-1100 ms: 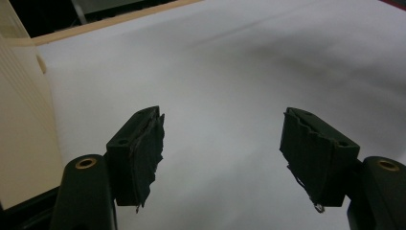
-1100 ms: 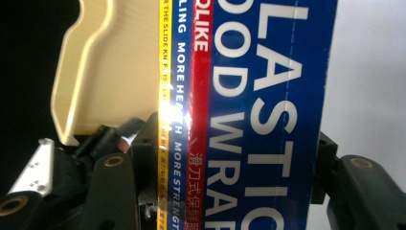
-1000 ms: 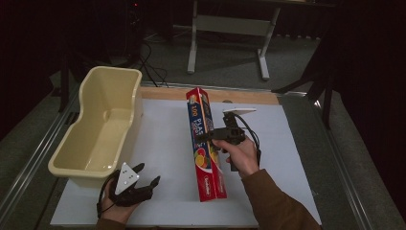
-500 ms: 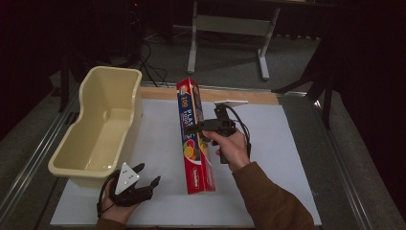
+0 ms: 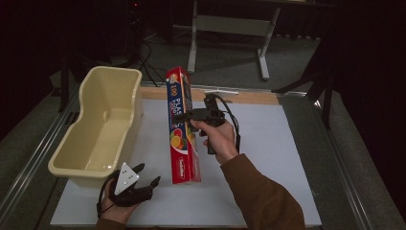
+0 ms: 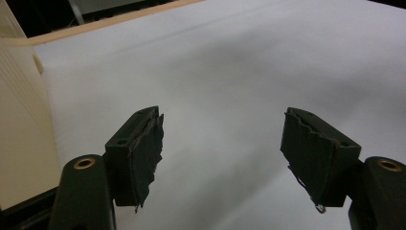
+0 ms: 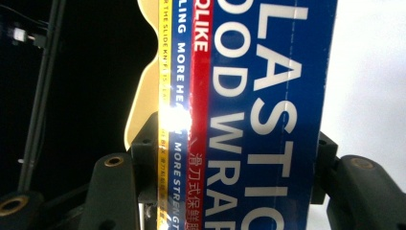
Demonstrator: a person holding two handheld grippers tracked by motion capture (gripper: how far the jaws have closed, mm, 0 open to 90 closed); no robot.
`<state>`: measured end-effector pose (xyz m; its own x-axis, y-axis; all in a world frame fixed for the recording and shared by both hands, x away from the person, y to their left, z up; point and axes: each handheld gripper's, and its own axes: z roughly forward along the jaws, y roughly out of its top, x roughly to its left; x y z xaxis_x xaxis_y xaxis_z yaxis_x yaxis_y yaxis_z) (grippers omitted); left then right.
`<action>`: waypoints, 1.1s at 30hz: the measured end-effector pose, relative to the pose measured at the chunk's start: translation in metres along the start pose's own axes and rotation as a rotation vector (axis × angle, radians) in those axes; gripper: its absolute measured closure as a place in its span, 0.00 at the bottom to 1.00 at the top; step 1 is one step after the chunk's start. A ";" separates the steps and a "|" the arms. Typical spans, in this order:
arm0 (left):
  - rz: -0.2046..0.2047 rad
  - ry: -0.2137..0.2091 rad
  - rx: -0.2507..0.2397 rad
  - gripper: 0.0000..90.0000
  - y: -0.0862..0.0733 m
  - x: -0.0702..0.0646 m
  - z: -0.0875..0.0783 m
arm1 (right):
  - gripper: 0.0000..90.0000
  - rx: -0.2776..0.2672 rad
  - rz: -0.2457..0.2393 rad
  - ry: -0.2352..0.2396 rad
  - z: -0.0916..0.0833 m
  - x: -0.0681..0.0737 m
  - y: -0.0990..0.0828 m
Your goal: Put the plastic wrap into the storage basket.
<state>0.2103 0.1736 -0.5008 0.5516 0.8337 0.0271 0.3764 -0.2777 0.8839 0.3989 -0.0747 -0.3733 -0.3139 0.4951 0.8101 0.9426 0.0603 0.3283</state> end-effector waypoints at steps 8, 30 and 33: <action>0.004 0.002 -0.005 0.34 0.000 0.000 -0.001 | 0.46 -0.019 0.007 0.024 0.015 0.006 0.012; 0.002 0.001 -0.018 0.34 0.000 0.000 -0.003 | 0.46 -0.068 0.054 0.105 0.042 0.022 0.046; 0.002 -0.001 -0.019 0.34 0.000 0.000 -0.003 | 0.46 -0.074 0.060 0.110 0.047 0.025 0.048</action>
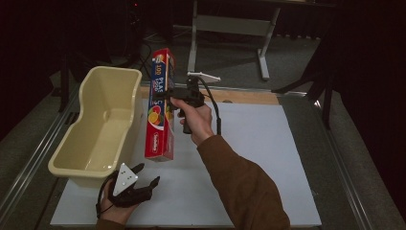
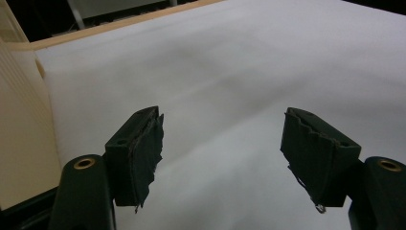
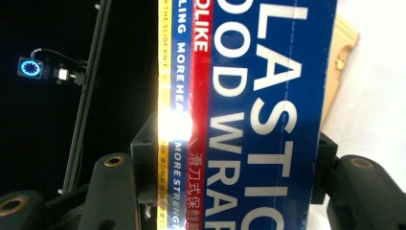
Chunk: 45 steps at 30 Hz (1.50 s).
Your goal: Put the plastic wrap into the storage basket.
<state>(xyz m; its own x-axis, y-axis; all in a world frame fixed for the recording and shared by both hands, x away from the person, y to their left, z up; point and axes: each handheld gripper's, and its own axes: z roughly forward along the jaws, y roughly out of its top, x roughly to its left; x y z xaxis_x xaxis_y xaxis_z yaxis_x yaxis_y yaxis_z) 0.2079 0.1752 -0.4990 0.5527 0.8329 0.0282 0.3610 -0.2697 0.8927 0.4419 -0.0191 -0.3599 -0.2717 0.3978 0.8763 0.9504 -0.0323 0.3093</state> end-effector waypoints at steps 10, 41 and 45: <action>0.024 0.005 -0.002 0.34 0.000 -0.004 0.000 | 0.46 -0.012 0.001 0.016 0.031 0.017 0.004; 0.066 -0.018 -0.057 0.33 -0.001 -0.008 -0.006 | 0.46 -0.049 0.049 0.071 0.120 0.037 -0.022; 0.059 -0.019 -0.056 0.33 -0.001 -0.007 -0.007 | 0.46 -0.060 0.053 0.059 0.124 0.036 -0.027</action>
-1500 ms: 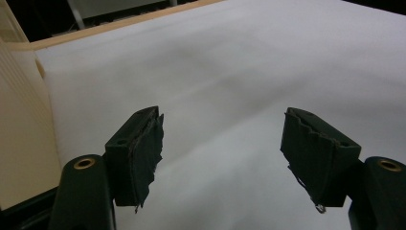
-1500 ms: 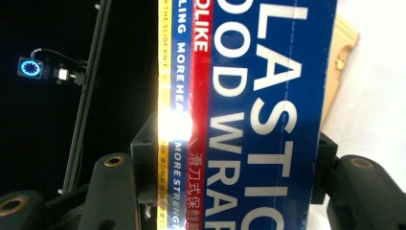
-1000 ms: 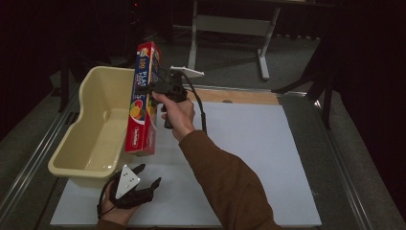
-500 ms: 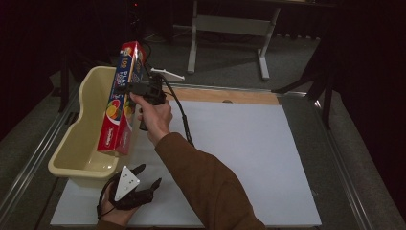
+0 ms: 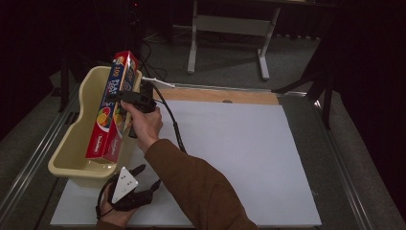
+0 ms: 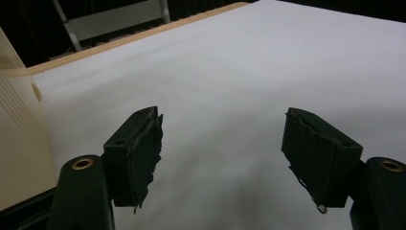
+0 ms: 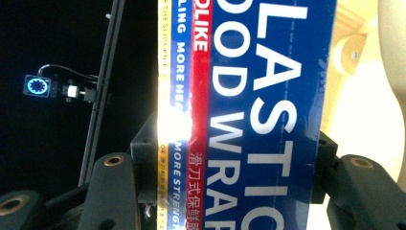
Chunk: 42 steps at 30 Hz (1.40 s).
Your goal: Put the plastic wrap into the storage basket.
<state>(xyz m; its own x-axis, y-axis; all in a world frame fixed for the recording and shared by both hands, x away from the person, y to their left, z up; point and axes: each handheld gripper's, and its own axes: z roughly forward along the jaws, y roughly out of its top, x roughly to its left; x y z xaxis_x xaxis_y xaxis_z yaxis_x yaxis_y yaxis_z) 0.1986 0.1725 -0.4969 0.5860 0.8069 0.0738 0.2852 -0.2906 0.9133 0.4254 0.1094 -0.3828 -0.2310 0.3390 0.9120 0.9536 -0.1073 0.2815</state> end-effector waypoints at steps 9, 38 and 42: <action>-0.014 0.005 -0.006 0.33 -0.001 0.002 -0.001 | 0.46 0.002 0.026 -0.023 0.012 -0.007 -0.014; -0.025 0.007 -0.010 0.33 -0.001 0.004 -0.003 | 0.45 -0.009 0.084 -0.069 0.026 -0.024 -0.020; -0.026 0.007 -0.011 0.33 -0.001 0.004 -0.003 | 0.45 0.007 0.094 -0.075 0.027 -0.024 -0.019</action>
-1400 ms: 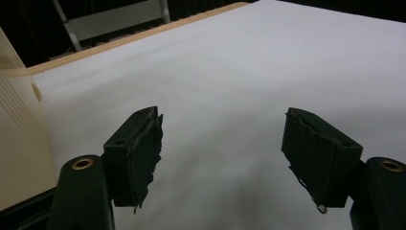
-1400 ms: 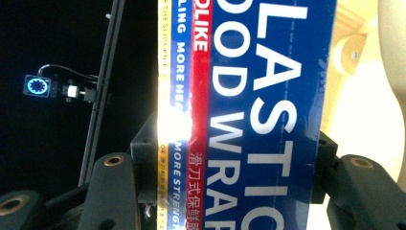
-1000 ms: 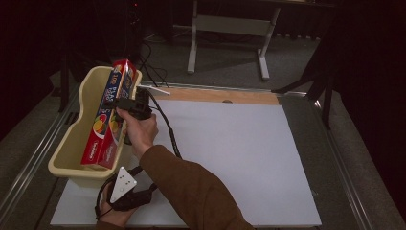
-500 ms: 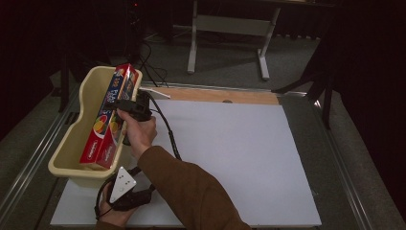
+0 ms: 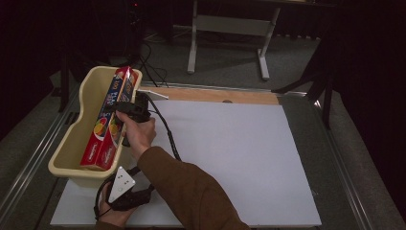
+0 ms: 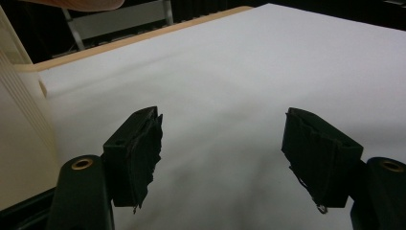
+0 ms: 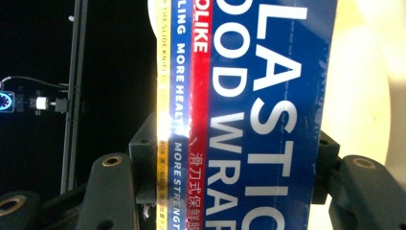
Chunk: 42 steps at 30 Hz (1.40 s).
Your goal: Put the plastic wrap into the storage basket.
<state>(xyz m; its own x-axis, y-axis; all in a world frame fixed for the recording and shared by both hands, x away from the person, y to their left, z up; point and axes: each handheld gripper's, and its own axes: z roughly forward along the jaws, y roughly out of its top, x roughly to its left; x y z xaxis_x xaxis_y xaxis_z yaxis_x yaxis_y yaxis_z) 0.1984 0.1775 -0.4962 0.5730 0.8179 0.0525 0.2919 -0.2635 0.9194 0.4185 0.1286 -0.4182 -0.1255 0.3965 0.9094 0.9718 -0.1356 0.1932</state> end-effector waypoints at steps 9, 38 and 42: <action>0.009 -0.003 0.005 0.33 0.000 -0.002 0.002 | 0.43 0.049 0.045 -0.066 -0.004 -0.002 0.004; -0.035 -0.004 0.002 0.32 0.000 0.004 0.001 | 0.42 0.125 -0.139 -0.137 -0.035 0.011 0.010; -0.038 -0.003 0.000 0.32 0.000 0.005 0.001 | 0.43 0.123 -0.246 -0.176 -0.044 0.013 0.010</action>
<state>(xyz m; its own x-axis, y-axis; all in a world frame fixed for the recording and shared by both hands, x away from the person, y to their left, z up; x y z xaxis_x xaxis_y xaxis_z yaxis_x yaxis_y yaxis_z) 0.2023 0.1809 -0.4960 0.5634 0.8260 0.0164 0.3133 -0.2319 0.9209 0.4179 0.0922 -0.3887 -0.3337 0.5561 0.7612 0.9347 0.0902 0.3438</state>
